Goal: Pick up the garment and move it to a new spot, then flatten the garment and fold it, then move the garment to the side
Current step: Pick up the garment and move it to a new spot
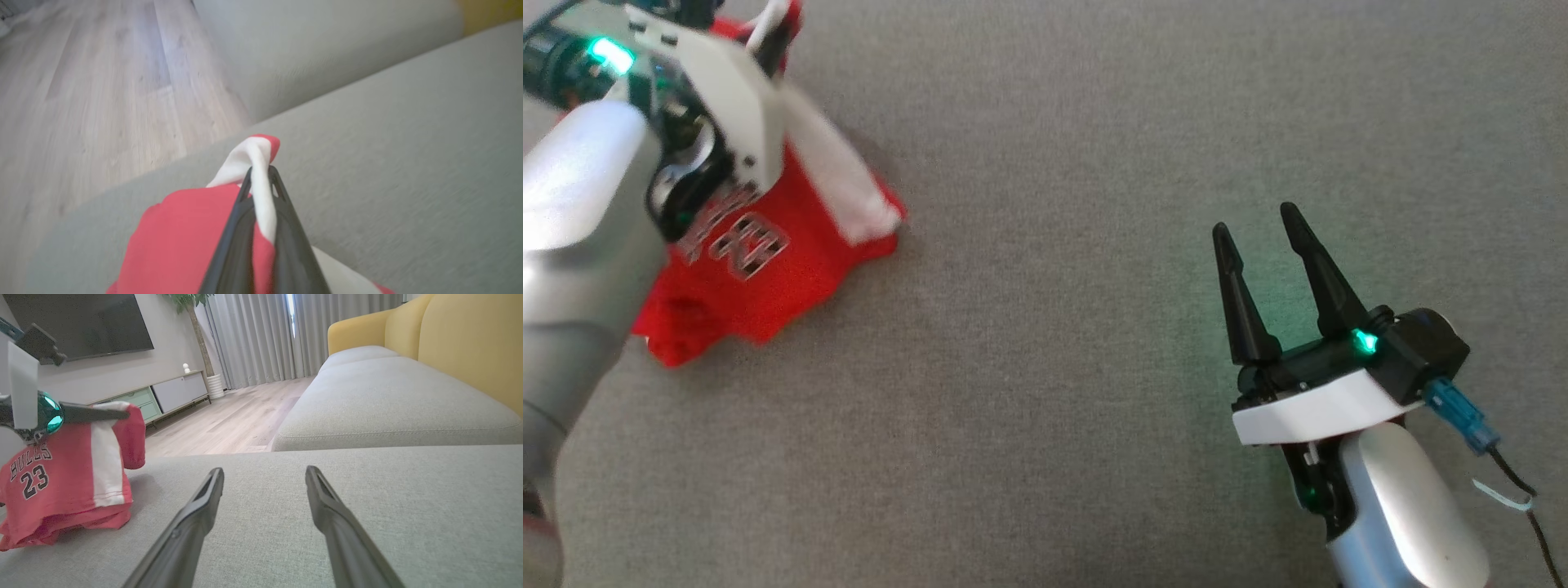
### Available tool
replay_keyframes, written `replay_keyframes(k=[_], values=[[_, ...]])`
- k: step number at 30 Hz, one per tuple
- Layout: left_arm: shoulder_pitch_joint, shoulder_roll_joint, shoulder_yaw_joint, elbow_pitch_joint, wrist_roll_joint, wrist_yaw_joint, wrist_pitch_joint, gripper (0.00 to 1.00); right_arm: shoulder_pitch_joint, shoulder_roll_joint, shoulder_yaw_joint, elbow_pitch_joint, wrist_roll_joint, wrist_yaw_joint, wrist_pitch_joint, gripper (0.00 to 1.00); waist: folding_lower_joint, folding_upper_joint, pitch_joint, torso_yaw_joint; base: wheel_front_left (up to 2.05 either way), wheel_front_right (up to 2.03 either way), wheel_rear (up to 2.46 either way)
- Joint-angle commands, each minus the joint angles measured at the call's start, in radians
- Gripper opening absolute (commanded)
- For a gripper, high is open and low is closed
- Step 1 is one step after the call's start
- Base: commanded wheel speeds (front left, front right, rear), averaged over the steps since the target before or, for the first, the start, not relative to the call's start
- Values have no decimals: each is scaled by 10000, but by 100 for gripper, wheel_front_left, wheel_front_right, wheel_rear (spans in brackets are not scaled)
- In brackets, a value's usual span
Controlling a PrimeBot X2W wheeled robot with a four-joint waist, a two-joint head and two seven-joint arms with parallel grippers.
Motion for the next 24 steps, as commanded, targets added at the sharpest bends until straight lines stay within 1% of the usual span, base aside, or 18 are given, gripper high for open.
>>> replay_keyframes(k=[1, 4, 7, 8, 9, 13, 17, 19, 20, 24], values=[[-649, 252, 536, -246, -93, 62, -292, 0, 0, -12, 185, -247, 66, -7, -107, 100, 0, 0, -286, 0, 0, 0, 0], [-602, 177, 767, -664, 29, 127, -1505, 0, 180, -12, 208, -116, 145, -7, -107, 100, 0, 0, -782, -58, 0, 0, 0], [-435, -29, 957, -1332, -58, 248, -2168, 0, 423, -12, 106, -39, 212, -7, -107, 100, 0, 0, -1205, -8, 0, 0, 0], [-392, -97, 1031, -1574, -107, 337, -2310, 0, 501, -12, 77, -18, 238, -7, -107, 100, 0, 0, -1322, 1, 0, 0, 0], [-314, -212, 1111, -2071, -151, 524, -2484, 0, 629, -12, 59, 27, 288, -7, -107, 100, 0, 0, -1516, -10, 0, 0, 0], [-124, -394, 1105, -3034, -233, 840, -2451, 0, 705, -12, 182, 41, 404, -7, -107, 100, 0, 0, -1722, -210, 0, 0, 0], [61, -635, 1023, -3757, -285, 1225, -2285, 0, 657, -12, 267, -57, 604, -7, -107, 100, 0, 0, -1739, -641, 0, 0, 0], [117, -803, 964, -4007, -301, 1378, -2212, 0, 606, -12, 347, -96, 694, -7, -107, 100, 0, 0, -1683, -966, 0, 0, 0], [152, -1000, 891, -4200, -319, 1500, -2131, 0, 526, -12, 439, -130, 766, -7, -107, 100, 0, 0, -1606, -1347, 0, 0, 0], [96, -1390, 773, -4383, -285, 1731, -2039, 0, 349, -12, 560, -238, 975, -7, -107, 100, 0, 0, -1380, -2208, 0, 0, 0]])
